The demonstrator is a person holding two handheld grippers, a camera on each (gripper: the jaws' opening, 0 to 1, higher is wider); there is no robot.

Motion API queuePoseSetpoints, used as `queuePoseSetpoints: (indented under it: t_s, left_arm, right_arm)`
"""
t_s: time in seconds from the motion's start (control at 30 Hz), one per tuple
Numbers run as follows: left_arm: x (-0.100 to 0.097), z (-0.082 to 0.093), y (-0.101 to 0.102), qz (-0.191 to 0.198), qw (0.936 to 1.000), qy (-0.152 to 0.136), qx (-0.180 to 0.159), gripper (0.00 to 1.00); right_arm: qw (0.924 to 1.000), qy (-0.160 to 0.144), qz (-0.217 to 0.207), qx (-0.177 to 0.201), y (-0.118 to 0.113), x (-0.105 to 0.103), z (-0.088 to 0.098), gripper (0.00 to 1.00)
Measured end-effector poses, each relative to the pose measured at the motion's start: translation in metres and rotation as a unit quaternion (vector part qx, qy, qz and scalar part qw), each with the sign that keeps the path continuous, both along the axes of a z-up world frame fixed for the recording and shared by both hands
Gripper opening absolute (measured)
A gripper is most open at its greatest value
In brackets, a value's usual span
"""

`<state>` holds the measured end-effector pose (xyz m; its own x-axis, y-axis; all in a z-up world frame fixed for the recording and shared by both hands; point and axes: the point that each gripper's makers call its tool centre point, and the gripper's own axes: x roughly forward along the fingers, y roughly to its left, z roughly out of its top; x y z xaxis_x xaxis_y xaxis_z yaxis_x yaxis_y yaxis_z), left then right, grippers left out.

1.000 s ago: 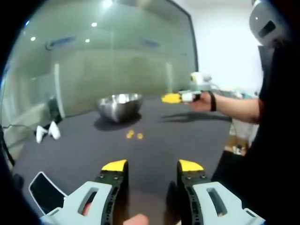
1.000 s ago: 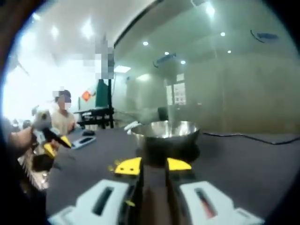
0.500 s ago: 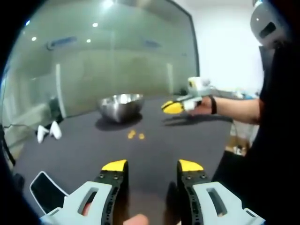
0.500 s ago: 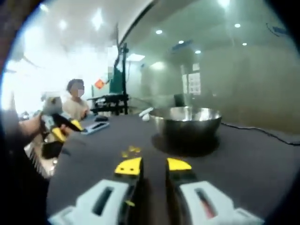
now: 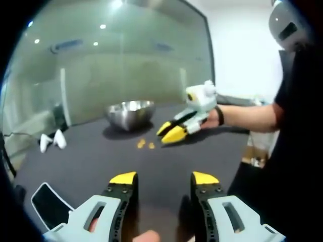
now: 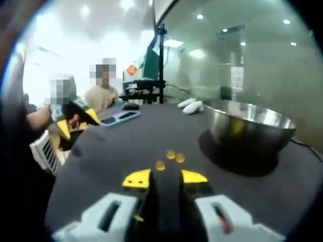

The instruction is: Pick up the QQ candy scattered on the table and place it into the stainless steel bowl on the table

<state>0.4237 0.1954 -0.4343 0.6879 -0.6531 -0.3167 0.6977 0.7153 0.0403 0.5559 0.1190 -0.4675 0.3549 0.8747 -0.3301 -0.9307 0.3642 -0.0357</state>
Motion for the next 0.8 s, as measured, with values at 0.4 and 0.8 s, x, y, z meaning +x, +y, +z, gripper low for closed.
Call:
queuePoseSetpoints:
  t_s: [0.4, 0.8]
  left_arm:
    - [-0.002, -0.002, 0.007, 0.01, 0.9999, 0.002, -0.003, 0.43]
    - [-0.002, -0.003, 0.007, 0.009, 0.9999, 0.003, -0.003, 0.43]
  right_arm:
    - [0.9989, 0.017, 0.04, -0.017, 0.029, -0.001, -0.012, 0.19]
    - [0.9994, 0.014, 0.025, -0.022, 0.03, 0.002, -0.013, 0.09]
